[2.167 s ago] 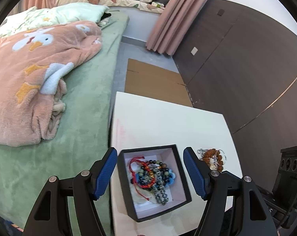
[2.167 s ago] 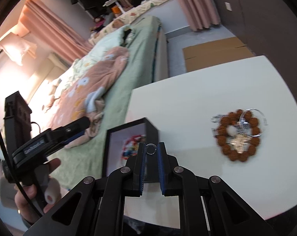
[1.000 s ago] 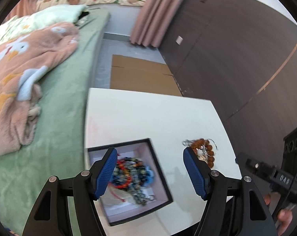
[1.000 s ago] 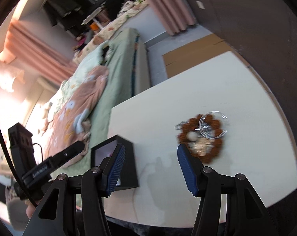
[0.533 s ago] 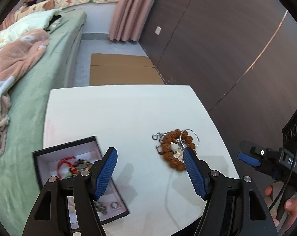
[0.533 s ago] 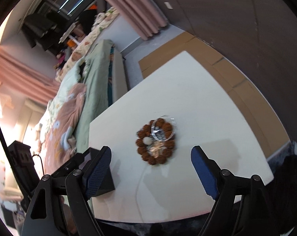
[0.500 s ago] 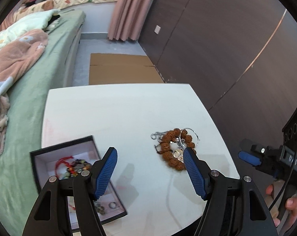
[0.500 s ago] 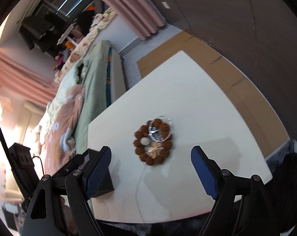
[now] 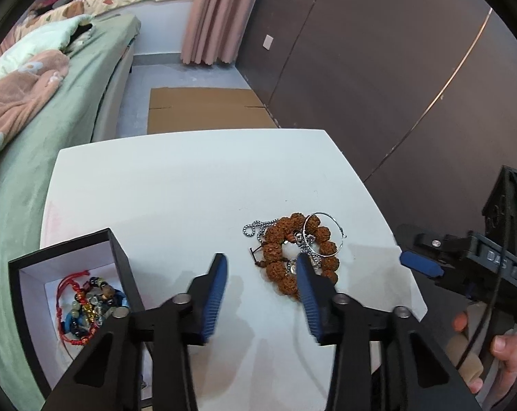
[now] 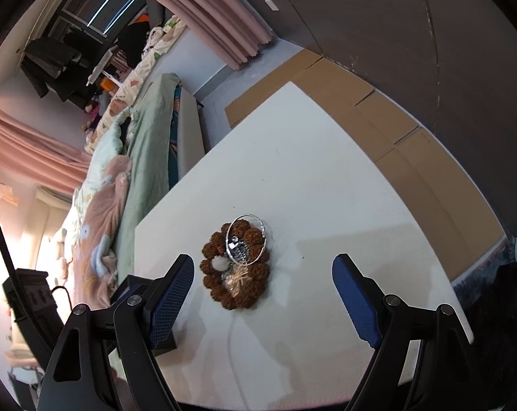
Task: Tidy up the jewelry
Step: 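Return to the pile and grasp the silver bangle with the right gripper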
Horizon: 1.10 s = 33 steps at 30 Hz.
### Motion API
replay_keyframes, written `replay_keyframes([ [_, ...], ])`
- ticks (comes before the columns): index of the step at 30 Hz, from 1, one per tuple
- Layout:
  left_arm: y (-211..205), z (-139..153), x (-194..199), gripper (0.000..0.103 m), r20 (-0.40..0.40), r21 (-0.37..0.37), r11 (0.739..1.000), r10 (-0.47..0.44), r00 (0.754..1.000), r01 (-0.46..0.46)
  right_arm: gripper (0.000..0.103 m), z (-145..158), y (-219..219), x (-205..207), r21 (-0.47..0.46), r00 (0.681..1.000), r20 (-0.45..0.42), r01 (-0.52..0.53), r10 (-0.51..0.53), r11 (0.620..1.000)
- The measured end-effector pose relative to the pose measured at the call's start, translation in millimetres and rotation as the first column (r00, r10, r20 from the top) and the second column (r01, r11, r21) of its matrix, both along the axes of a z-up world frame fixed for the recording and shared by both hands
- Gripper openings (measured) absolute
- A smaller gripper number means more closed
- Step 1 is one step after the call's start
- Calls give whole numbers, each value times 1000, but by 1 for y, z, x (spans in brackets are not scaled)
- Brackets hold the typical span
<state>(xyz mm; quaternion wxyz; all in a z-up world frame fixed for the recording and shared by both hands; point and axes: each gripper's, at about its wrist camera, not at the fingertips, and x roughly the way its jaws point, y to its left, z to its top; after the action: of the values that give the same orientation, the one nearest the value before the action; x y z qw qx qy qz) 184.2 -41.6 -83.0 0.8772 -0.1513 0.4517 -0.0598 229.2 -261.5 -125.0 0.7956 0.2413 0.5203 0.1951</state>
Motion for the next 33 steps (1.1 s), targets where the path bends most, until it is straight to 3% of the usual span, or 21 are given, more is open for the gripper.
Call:
replay_keyframes([
  [6,1,-7,7,37,-10,-3,1000,14,1000,-14,82,-23,8,16,43,999,-32,-3,4,999],
  [11,2,-12,10,37,-18,-2,1000,19,1000,-19,71,-36,23,28,67,998,-57,-29,33,997],
  [13,1,-14,11,37,-22,-1,1000,20,1000,-20,63,-41,27,32,65,997,-68,-28,32,997],
  [23,-5,-25,15,37,-47,1,1000,19,999,-19,54,-42,31,36,50,997,-60,-39,42,998],
  [26,-9,-27,17,37,-48,9,1000,12,999,-12,34,-44,34,38,36,996,-78,-45,48,998],
  [27,-11,-28,17,37,-48,13,1000,10,999,-9,24,-46,35,39,34,995,-80,-50,53,998],
  [29,-13,-29,17,37,-51,14,1000,4,999,-4,17,-47,33,41,28,996,-79,-49,51,998],
  [30,-15,-30,17,37,-52,14,1000,1,999,0,5,-47,31,41,22,995,-84,-51,53,998],
  [33,-19,-32,18,37,-47,26,1000,-7,999,8,5,-46,22,40,45,995,-93,-32,36,998],
])
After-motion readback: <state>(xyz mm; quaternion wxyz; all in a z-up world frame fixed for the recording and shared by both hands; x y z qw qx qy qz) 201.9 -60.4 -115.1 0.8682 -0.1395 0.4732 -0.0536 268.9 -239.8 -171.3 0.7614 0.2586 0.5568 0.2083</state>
